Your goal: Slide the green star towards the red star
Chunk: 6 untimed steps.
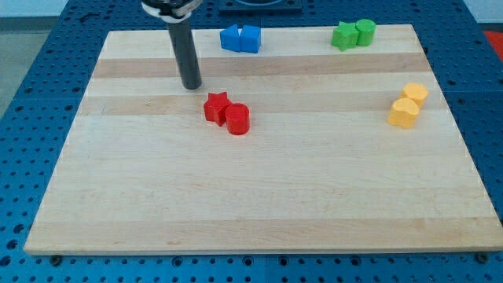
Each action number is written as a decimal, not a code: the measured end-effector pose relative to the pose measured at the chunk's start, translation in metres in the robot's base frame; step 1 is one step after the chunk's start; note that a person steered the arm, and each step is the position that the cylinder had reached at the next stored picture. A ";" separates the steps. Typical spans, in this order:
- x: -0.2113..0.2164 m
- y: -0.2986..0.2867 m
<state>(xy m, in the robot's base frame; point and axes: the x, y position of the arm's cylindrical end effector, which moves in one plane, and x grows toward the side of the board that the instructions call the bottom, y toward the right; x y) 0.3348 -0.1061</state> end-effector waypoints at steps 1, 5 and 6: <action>-0.013 0.081; -0.071 0.430; -0.128 0.433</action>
<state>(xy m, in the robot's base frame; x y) 0.2072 0.3270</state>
